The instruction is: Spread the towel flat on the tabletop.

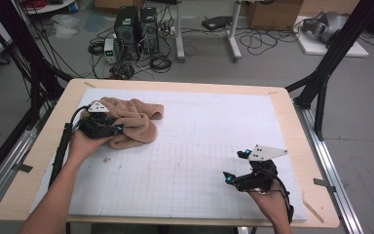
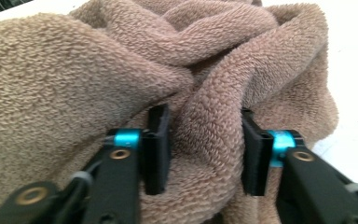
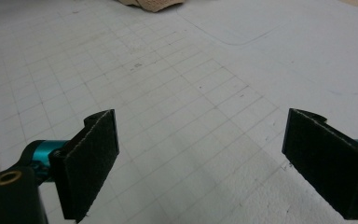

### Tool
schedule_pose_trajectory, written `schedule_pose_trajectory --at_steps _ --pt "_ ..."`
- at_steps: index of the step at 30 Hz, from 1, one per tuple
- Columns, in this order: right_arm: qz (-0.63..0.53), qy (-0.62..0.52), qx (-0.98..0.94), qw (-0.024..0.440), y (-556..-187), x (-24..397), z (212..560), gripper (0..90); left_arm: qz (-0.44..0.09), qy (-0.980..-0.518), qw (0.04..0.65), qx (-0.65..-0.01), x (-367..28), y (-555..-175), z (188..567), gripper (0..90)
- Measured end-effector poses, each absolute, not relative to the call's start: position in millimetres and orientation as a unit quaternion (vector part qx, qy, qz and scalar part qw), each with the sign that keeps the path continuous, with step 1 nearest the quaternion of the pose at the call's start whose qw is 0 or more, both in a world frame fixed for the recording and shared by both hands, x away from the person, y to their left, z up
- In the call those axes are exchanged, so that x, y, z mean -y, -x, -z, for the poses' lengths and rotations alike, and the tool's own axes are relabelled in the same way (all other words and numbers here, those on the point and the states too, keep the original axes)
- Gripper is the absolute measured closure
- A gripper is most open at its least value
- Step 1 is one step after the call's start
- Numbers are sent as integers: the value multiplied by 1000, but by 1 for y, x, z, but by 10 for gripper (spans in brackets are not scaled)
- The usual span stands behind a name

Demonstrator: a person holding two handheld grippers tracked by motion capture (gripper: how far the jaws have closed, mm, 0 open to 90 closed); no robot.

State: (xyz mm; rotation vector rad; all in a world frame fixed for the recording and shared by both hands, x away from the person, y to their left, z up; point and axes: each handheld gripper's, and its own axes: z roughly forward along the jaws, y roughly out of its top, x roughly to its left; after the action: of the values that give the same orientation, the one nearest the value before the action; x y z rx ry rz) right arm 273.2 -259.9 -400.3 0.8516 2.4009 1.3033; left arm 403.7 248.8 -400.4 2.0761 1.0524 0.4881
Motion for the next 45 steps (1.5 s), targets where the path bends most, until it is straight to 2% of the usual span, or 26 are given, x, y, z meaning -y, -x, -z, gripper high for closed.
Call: schedule_pose_trajectory --at_steps 4,10,20,33,45 --pt "-450 -294 -832 136 -274 258 402 98 -190 -810 374 -411 -250 -405 401 723" --pt "-448 -291 -835 131 -275 257 405 98 -187 -814 375 -404 -250 -401 398 780" --pt "-451 -290 -834 133 -274 259 406 99 -174 -824 396 -366 -243 -368 385 796" --pt "-450 -287 -835 133 -272 256 404 98 -172 -843 413 -298 -214 -300 375 798" --pt "-449 -288 -835 133 -270 257 404 98 -154 -853 425 -261 -202 -248 384 798"
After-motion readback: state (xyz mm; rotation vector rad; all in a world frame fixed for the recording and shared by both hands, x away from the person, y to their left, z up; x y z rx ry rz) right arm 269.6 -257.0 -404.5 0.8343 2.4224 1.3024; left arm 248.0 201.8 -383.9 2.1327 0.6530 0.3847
